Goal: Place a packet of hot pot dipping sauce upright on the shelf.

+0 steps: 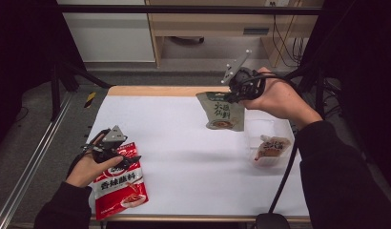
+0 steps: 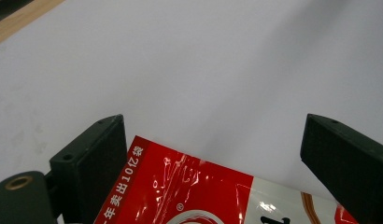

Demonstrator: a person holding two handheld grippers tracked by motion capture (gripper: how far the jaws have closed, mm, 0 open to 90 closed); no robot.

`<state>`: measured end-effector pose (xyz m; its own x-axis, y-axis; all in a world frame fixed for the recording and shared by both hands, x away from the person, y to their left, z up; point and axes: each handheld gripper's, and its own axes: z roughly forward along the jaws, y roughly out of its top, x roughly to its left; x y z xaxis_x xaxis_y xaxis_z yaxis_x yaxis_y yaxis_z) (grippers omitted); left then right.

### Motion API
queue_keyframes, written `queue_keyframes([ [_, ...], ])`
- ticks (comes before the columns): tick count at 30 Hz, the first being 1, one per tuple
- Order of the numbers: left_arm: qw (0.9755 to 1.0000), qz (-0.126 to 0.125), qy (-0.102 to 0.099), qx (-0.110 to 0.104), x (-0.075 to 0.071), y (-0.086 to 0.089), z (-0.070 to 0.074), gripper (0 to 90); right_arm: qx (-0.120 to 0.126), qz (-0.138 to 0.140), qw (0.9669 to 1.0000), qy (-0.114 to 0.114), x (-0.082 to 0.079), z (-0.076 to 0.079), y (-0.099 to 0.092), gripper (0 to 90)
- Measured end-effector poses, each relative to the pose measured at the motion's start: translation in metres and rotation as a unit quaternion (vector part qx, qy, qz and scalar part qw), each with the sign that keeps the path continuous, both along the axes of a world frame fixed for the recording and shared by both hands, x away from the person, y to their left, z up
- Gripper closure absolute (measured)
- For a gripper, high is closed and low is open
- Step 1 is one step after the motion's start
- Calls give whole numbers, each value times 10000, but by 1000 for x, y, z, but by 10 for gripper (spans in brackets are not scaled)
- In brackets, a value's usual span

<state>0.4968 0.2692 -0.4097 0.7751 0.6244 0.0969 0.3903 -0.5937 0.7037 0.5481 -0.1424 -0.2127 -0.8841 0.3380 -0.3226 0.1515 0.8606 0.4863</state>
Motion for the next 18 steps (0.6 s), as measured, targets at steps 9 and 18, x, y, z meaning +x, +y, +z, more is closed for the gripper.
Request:
queue_keyframes([
  [9, 9999, 73, 63, 97, 2, 3, -6, 72, 116, -201, 9997, -61, 6, 8, -23, 900],
  [18, 9998, 83, 101, 142, 3, 1, -12, 71, 310, -462, 9984, -131, 13, 10, -51, 900],
])
